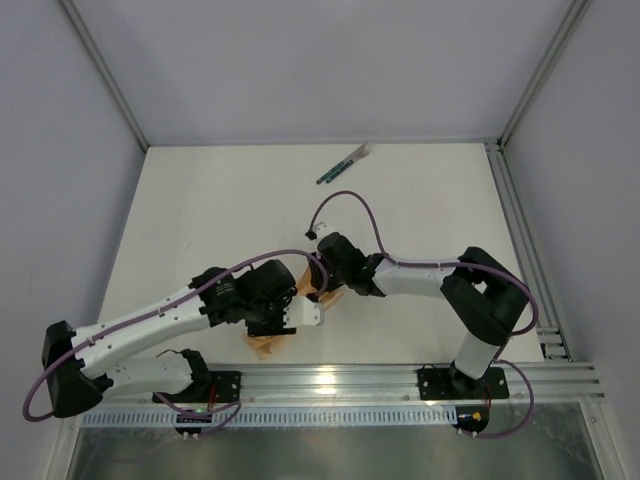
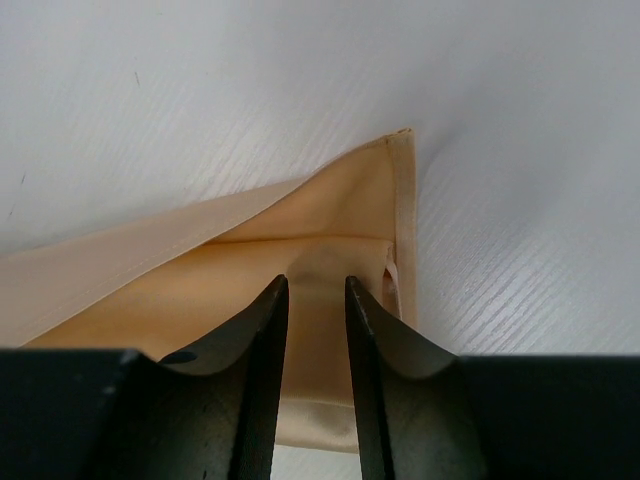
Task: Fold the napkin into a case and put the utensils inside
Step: Fold the smaller-rectangle-folded napkin at the center of the board.
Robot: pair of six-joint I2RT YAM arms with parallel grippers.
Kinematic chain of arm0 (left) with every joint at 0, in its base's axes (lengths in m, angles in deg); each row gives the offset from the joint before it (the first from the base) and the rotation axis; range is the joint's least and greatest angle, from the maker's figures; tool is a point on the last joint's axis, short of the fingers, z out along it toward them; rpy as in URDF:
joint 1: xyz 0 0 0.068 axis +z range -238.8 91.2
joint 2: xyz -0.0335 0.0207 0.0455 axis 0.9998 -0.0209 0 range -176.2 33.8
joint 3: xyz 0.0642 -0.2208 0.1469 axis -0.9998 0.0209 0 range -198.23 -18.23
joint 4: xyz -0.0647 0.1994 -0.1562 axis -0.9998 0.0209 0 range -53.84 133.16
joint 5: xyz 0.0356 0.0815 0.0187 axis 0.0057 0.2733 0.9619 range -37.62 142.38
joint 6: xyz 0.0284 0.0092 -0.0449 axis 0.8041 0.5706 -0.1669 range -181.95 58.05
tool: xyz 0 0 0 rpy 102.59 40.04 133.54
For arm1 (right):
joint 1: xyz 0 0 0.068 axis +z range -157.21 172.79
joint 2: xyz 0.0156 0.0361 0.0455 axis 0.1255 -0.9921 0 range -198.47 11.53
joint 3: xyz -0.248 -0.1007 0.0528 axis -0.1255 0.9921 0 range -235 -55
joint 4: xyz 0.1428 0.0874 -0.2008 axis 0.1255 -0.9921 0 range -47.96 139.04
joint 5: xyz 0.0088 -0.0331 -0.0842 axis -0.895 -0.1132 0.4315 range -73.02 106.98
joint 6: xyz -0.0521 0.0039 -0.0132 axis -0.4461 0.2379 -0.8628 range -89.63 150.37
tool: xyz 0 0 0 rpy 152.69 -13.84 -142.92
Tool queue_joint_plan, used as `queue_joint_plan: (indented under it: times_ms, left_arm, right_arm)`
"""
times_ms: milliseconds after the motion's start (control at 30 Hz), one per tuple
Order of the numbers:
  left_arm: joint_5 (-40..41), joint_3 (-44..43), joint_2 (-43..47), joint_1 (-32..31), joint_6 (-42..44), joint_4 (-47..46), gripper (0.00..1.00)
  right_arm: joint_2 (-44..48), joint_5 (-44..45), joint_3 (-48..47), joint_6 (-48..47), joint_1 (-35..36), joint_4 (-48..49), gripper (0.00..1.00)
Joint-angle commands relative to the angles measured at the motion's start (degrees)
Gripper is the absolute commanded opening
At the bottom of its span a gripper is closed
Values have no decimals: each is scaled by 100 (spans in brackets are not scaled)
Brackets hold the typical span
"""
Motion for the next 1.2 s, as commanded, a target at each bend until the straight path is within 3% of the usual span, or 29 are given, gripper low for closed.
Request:
queue_joint_plan:
  times_ms: [0, 67, 100, 267, 467, 733, 933, 1133, 1167]
  left_arm:
    - [614, 397, 97, 385, -201, -605, 49]
    - [641, 285, -374, 684, -394, -991, 67]
    - [658, 127, -613, 737, -708, -1063, 71]
    - [1009, -534, -1502, 799, -1536, -1915, 64]
    - [677, -192, -1942, 1230, -1827, -2417, 63]
    - [711, 283, -2100, 1291, -1792, -2997, 59]
    - [861, 652, -2083, 1291, -1924, -3235, 40]
    - [466, 1030, -1776, 1291, -1652, -3200, 11]
    - [413, 1057, -1741, 1291, -1625, -3165, 1]
  right_arm:
    - [276, -83, 63, -96, -36, 415, 33]
    - [276, -119, 98, -61, -36, 546, 33]
    - [276, -414, 107, -53, -36, 564, 33]
    - [364, -479, 212, 70, -106, 573, 33]
    - [443, -777, 600, 255, -238, 1021, 33]
    - [338, -1024, 696, 413, -247, 1258, 33]
    - [364, -1042, 784, 519, -256, 1373, 33]
    - [303, -1085, 784, 536, -299, 1364, 33]
    - [285, -1094, 784, 536, -299, 1364, 33]
